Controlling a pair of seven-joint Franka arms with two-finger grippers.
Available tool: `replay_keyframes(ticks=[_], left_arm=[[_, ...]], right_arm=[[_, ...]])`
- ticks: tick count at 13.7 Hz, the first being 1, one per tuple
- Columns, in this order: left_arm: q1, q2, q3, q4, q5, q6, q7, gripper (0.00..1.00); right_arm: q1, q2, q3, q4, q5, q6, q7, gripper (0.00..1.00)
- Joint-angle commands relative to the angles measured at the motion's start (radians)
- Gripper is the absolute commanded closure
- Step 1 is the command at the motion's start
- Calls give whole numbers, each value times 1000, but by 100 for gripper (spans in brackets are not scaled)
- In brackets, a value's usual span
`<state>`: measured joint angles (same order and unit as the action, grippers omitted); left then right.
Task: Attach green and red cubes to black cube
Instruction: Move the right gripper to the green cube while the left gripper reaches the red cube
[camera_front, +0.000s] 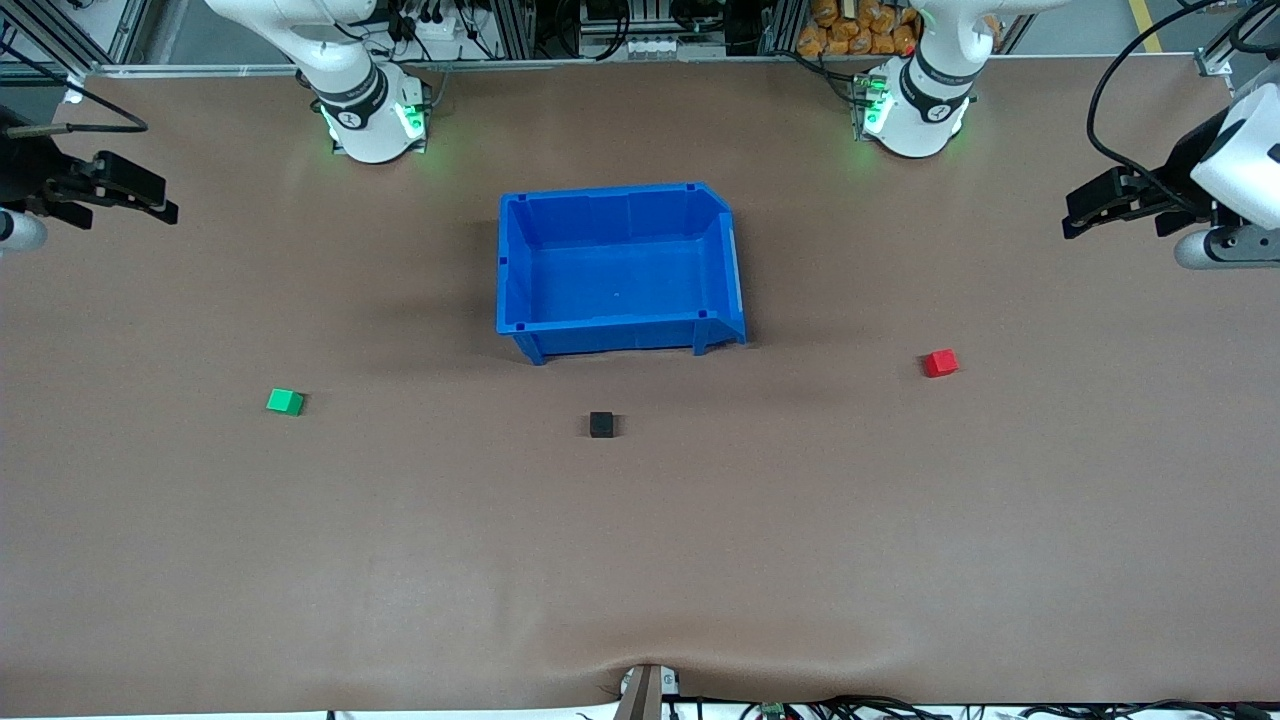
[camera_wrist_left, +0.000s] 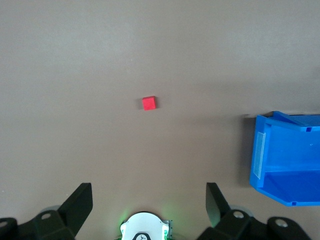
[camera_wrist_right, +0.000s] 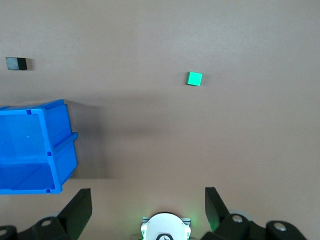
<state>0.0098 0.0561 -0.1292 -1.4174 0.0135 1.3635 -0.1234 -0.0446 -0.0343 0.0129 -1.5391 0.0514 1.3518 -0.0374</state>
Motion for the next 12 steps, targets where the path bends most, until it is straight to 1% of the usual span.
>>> replay_keyframes(ticks=[1, 3, 5, 7, 10, 12], left_arm=[[-2, 62, -3, 17, 11, -3, -15, 0], [-1, 103, -3, 18, 22, 11, -13, 0], [7, 148, 0, 15, 25, 63, -10, 0], [6, 194, 3, 15, 29, 75, -13, 0], [5, 231, 3, 12, 31, 94, -24, 0], [12, 261, 5, 17, 29, 101, -19, 0]], right_arm=[[-23, 17, 7, 11, -4, -11, 4, 0], [-23, 27, 7, 11, -2, -5, -1, 0], [-20, 57, 7, 13, 7, -2, -2, 0], [-9, 79, 9, 13, 1, 0, -2, 0], [-11, 115, 9, 14, 5, -2, -2, 0], [-11, 175, 9, 14, 8, -3, -2, 0]])
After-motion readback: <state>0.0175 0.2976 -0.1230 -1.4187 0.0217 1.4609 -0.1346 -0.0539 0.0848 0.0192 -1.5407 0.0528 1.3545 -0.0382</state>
